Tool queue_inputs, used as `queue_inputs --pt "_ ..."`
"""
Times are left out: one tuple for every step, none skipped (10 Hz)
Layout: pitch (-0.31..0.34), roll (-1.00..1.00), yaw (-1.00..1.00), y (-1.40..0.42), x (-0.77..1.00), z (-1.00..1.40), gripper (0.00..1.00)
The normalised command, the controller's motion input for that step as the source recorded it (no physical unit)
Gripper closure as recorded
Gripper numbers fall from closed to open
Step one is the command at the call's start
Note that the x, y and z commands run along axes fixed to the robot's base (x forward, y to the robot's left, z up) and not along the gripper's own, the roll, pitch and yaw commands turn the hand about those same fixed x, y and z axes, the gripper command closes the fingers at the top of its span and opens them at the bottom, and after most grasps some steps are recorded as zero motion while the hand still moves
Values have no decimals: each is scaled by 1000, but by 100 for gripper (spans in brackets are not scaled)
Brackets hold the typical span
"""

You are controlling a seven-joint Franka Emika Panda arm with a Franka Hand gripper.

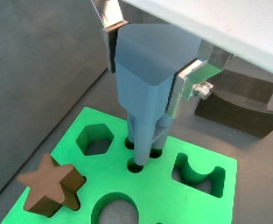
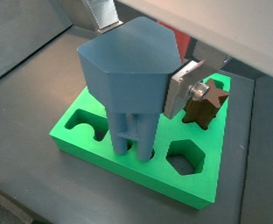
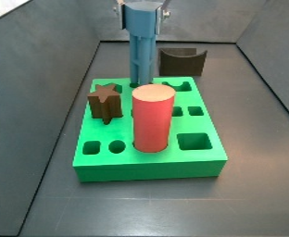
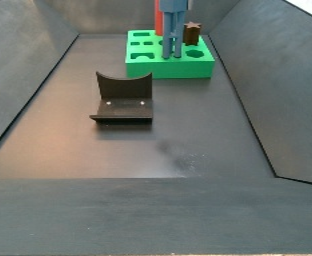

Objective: Pick up the 3 prong object. Move up. Move to above the board. Insert the 3 prong object.
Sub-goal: Insert the 3 prong object.

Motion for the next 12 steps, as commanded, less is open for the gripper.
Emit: queue_inputs --pt "-91 0 0 -94 0 -131 100" --pt "-91 0 0 -77 0 -117 100" --pt "-76 0 0 -63 0 -94 100" --pt "-79 0 0 -60 0 -86 100" --pt "-79 0 0 -51 0 -94 100" --pt "-90 0 0 -57 -17 -114 100" --pt "-104 -11 -17 -26 -83 -137 100" --pt "-129 -19 -237 0 -74 -180 100" --pt "-101 -9 -337 0 -97 -154 100" --pt "-90 -13 -406 0 -91 -146 100" --pt "-79 -9 -371 0 -117 -137 100" --pt "-20 -1 -11 0 0 0 100"
